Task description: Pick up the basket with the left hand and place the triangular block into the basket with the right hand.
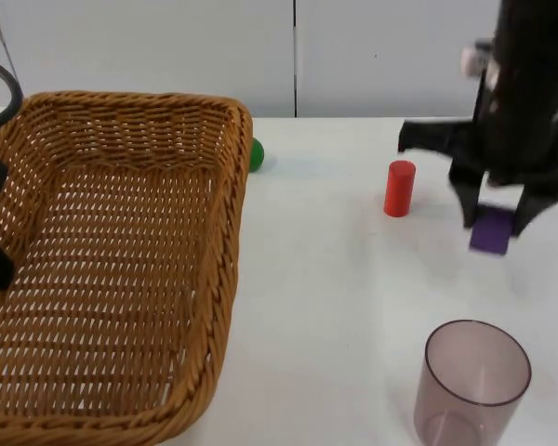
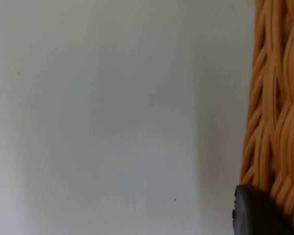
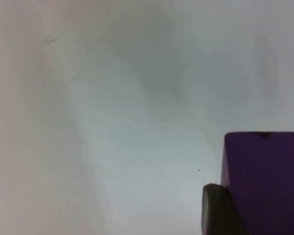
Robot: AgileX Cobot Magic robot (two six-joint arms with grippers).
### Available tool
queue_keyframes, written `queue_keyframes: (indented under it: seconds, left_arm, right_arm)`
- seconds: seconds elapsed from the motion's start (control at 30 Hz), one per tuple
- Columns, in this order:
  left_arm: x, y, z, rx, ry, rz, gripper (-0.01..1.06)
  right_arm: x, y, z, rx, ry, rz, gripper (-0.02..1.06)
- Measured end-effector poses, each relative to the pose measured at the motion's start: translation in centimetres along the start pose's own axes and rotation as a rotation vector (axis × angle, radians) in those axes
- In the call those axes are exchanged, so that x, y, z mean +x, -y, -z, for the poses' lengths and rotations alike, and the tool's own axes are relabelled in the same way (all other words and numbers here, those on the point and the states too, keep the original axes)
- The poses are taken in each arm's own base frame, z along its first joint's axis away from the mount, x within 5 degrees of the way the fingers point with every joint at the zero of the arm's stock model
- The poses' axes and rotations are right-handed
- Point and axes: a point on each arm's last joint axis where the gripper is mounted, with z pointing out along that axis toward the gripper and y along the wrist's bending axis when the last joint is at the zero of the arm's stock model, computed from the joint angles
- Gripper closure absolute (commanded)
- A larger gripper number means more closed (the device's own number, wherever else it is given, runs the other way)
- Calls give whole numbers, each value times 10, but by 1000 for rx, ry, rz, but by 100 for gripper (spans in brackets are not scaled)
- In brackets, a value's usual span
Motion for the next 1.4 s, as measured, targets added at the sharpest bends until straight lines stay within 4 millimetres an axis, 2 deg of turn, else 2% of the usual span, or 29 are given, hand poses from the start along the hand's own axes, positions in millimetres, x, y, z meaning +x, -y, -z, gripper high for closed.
queue_keyframes:
  seconds: [0.03,0.07,0.13,0.23,0.27,0.33,0.4,0.7,0.83,0.9,1.0,1.03,1.1,1.17,1.2,1.27,1.3,1.33,1.37,1.4]
  left_arm:
    - [0,0,0,0,0,0,105]
    - [0,0,0,0,0,0,105]
    - [0,0,0,1,-2,0,105]
    - [0,0,0,1,-2,0,105]
    - [0,0,0,1,-2,0,105]
    - [0,0,0,-1,-5,-3,105]
    - [1,0,0,1,-8,-3,105]
    - [2,1,0,7,-20,-4,105]
    - [2,1,0,7,-20,-4,105]
    - [2,1,0,8,-22,-4,105]
    - [2,1,0,8,-22,-4,105]
    - [2,1,0,8,-22,-4,105]
    - [2,1,0,8,-22,-4,105]
    - [2,1,0,8,-22,-4,105]
    - [2,1,0,8,-22,-4,105]
    - [2,1,0,8,-22,-4,105]
    - [2,1,0,8,-22,-4,105]
    - [2,1,0,8,-22,-4,105]
    - [2,1,0,8,-22,-4,105]
    - [2,1,0,8,-22,-4,105]
  right_arm:
    - [-1,2,11,-17,19,88,105]
    - [-1,2,11,-17,19,88,105]
    - [0,8,33,-35,51,306,105]
    - [4,15,52,-32,50,508,105]
    - [4,15,52,-32,50,508,105]
    - [11,22,66,-48,12,688,105]
    - [15,26,76,-59,-6,769,105]
    - [18,32,98,-94,55,826,105]
    - [23,21,108,-111,86,870,105]
    - [28,6,119,-136,126,924,105]
    - [35,-29,135,-185,191,1005,105]
    - [35,-29,135,-185,191,1005,105]
    - [38,-57,143,-221,236,1055,105]
    - [40,-86,140,-255,247,1094,105]
    - [40,-86,140,-255,247,1094,105]
    - [44,-112,138,-309,257,1112,105]
    - [48,-127,131,-331,248,1125,105]
    - [50,-137,128,-354,246,1129,105]
    - [50,-137,128,-354,246,1129,105]
    - [54,-154,122,-400,239,1133,105]
